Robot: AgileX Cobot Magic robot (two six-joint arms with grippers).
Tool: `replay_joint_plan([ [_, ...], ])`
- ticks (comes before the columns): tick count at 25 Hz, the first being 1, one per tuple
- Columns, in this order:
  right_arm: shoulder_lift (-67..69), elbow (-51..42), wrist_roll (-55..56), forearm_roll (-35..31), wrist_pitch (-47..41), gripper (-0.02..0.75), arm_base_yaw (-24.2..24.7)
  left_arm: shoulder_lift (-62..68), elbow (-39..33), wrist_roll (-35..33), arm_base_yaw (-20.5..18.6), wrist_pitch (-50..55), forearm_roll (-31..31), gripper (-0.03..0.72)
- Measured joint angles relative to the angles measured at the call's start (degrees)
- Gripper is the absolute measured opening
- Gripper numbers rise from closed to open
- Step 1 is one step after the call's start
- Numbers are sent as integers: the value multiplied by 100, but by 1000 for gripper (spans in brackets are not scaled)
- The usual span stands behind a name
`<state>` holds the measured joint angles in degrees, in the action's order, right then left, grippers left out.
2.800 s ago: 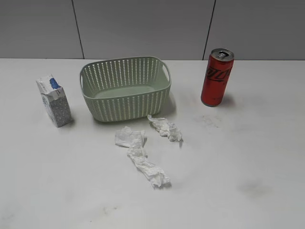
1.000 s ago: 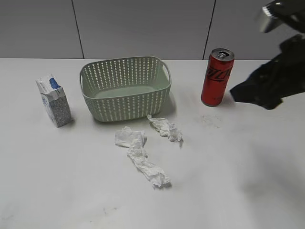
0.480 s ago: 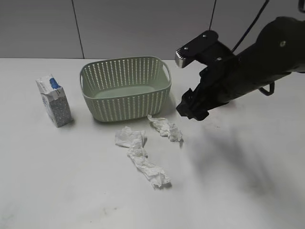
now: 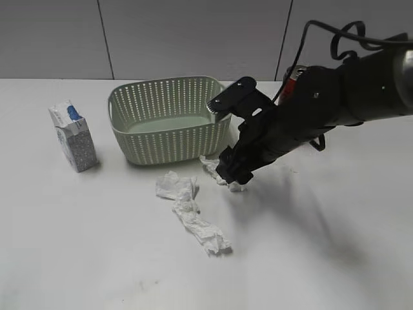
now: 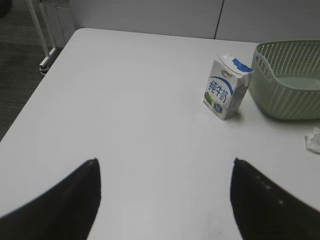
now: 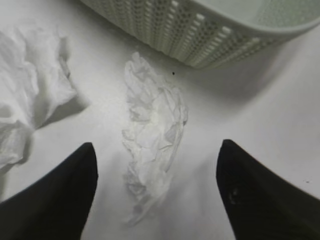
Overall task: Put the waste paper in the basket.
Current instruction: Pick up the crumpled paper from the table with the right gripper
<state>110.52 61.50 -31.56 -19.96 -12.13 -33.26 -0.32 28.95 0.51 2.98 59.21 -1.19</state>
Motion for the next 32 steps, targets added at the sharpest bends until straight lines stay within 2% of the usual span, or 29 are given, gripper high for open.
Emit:
replay_joint_plan([
  [7, 496, 3, 0, -115, 452, 557, 0, 0, 0, 6, 0, 0, -2, 595],
  [9, 566, 3, 0, -128, 594, 531, 0, 0, 0, 0, 0, 0, -2, 592],
  [12, 696, 7, 0, -135, 710, 445, 0, 0, 0, 1, 0, 0, -2, 592],
  [17, 781, 13, 0, -158, 614, 244, 0, 0, 0, 2, 0, 0, -2, 592],
  [22, 506, 13, 0, -168, -57, 39, 0, 0, 0, 0, 0, 0, -2, 591],
  [23, 381, 13, 0, -168, -222, 20, 0, 0, 0, 7, 0, 0, -2, 591],
  [28, -481, 13, 0, -201, -573, 6, 0, 0, 0, 6, 0, 0, -2, 591],
  [32, -1184, 19, 0, -242, 35, 6, 0, 0, 0, 6, 0, 0, -2, 591],
])
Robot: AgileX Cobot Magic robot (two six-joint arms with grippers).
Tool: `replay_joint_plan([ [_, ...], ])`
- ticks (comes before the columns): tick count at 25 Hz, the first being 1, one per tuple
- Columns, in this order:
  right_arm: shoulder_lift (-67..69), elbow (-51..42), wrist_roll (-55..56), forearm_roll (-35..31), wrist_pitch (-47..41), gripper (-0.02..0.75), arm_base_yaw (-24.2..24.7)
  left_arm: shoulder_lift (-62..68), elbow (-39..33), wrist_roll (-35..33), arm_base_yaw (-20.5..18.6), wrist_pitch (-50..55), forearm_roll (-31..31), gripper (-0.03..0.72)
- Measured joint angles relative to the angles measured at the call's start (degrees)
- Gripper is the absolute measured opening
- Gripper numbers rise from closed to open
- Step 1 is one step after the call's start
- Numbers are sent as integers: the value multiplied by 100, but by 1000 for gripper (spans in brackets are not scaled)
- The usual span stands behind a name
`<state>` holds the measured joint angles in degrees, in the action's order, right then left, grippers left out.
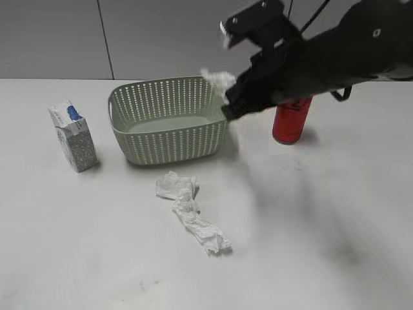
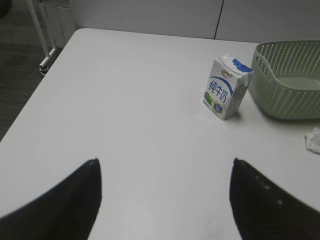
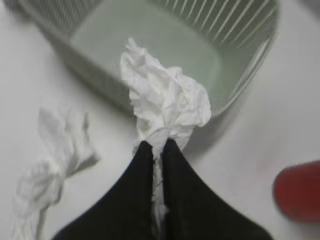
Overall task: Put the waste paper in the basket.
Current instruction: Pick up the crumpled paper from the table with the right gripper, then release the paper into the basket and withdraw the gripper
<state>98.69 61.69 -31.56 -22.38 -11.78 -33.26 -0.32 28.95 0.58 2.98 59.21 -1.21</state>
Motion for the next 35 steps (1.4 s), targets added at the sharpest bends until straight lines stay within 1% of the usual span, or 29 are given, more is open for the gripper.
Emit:
replay_joint_plan([
  [5, -157, 315, 0, -333, 1561, 6, -60, 0, 0, 2, 0, 0, 0, 591],
  [7, -10, 567, 0, -325, 1825, 6, -195, 0, 0, -4, 0, 0, 0, 591],
  [12, 814, 1274, 0, -32, 2310, 3, -598, 0, 0, 0, 0, 0, 0, 591],
  [15, 1426, 1463, 0, 26, 2828, 3, -667, 0, 0, -7, 0, 0, 0, 591],
  [17, 1711, 1498, 0, 26, 2991, 22, -667, 0, 0, -2, 0, 0, 0, 591],
  [18, 1834, 1506, 0, 26, 3001, 51, -667, 0, 0, -6, 0, 0, 0, 591],
  [19, 1920, 1511, 0, 26, 2988, 102, -667, 0, 0, -7, 0, 0, 0, 591],
  [21, 2054, 1511, 0, 13, 2821, 250, -667, 0, 0, 2, 0, 0, 0, 591],
  [23, 2085, 1511, 0, -74, 2618, 447, -667, 0, 0, -1, 0, 0, 0, 591],
  [25, 2076, 1517, 0, -181, 2528, 587, -667, 0, 0, -3, 0, 0, 0, 591],
  [26, 2057, 1517, 0, -208, 2483, 618, -667, 0, 0, 2, 0, 0, 0, 591],
  [27, 2010, 1517, 0, -226, 2432, 628, -667, 0, 0, -6, 0, 0, 0, 591],
  [31, 1484, 1517, 0, -255, 1847, 628, -667, 0, 0, -6, 0, 0, 0, 591],
  [34, 943, 1529, 174, -260, 835, 623, -667, 0, 0, 2, 0, 0, 0, 591],
  [35, 797, 1528, 314, -260, 361, 619, -667, 0, 0, 0, 0, 0, 0, 591],
])
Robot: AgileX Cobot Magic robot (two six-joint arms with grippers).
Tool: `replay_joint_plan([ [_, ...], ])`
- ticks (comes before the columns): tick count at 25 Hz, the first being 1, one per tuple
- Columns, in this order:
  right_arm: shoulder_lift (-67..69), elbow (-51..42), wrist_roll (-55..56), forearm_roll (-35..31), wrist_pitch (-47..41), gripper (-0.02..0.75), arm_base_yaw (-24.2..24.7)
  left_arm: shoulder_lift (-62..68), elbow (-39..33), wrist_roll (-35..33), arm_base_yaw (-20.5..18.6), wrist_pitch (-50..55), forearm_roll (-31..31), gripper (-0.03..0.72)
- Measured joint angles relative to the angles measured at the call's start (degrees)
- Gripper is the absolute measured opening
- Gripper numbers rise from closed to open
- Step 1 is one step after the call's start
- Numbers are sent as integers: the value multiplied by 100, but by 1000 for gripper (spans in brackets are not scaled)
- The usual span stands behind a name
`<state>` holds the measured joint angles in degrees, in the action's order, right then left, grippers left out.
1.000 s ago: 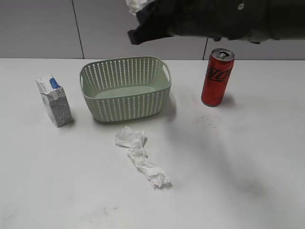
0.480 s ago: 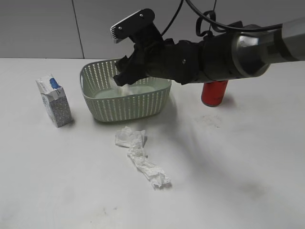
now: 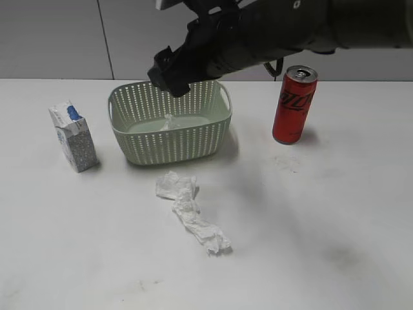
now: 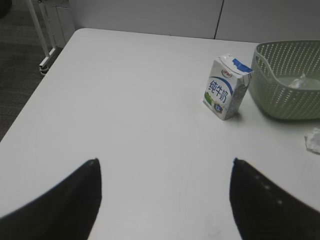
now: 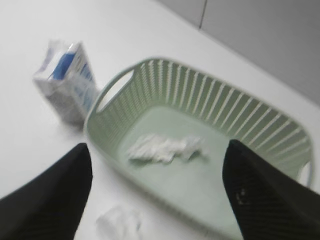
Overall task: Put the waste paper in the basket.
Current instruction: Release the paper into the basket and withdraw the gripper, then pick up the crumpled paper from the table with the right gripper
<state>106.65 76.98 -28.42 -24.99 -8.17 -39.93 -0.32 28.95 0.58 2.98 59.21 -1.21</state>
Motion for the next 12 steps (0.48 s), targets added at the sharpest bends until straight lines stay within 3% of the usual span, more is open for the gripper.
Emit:
replay_joint_plan([
  [6, 1, -95, 748, 176, -2664, 547, -88, 0, 0, -4, 0, 0, 0, 591],
  [12, 611, -478, 1044, 455, -3179, 526, -248, 0, 0, 1, 0, 0, 0, 591],
])
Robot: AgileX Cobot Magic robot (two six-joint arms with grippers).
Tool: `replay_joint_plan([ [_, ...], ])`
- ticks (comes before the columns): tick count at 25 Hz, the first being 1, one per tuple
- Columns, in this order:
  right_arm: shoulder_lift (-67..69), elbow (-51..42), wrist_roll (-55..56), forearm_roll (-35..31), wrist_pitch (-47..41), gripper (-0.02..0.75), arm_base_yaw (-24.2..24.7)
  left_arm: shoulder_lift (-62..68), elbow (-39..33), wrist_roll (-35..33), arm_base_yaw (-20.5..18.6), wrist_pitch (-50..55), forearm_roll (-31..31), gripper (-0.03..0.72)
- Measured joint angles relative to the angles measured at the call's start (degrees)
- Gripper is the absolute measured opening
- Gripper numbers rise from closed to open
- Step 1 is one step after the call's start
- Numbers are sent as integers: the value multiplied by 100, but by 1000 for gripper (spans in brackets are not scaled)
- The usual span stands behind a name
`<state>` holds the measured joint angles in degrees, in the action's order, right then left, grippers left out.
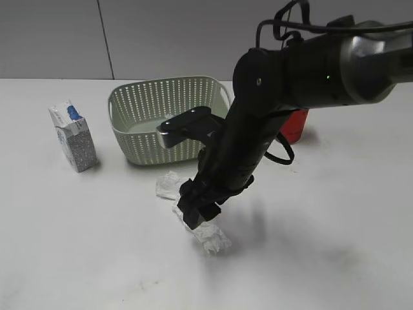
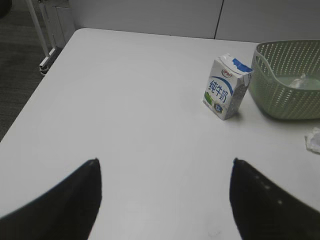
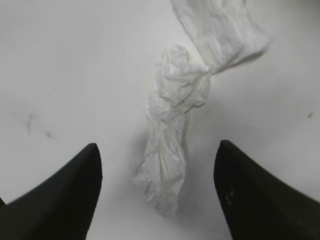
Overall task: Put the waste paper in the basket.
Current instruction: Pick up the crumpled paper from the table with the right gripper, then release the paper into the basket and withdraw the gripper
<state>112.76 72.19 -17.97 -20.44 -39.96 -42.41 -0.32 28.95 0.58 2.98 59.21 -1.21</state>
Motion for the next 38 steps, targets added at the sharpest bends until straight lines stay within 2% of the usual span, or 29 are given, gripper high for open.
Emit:
replay_joint_plan([
  [9, 630, -6, 74, 135, 6, 521, -94, 0, 0, -2, 0, 0, 0, 591],
  [12, 667, -6, 80, 532, -6, 500, -231, 0, 0, -6, 0, 0, 0, 591],
  [15, 667, -6, 212, 831, -58, 372, -283, 0, 0, -4, 0, 0, 0, 591],
  [18, 667, -6, 288, 914, -266, 125, -283, 0, 0, -8, 0, 0, 0, 591],
  [20, 647, -6, 293, 919, -473, 29, -283, 0, 0, -5, 0, 0, 0, 591],
  [22, 536, 38, 282, 925, -741, -4, -283, 0, 0, -9, 0, 0, 0, 591],
  [27, -169, 706, 217, 1237, -1065, -7, -283, 0, 0, -4, 0, 0, 0, 591],
  [29, -370, 1170, 217, 1492, -820, -7, -283, 0, 0, 2, 0, 0, 0, 591],
  [32, -439, 1751, 217, 1793, 150, -7, -277, 0, 0, -6, 0, 0, 0, 591],
  [38, -194, 1909, 716, 1908, 3277, -7, -198, 0, 0, 0, 0, 0, 0, 591],
])
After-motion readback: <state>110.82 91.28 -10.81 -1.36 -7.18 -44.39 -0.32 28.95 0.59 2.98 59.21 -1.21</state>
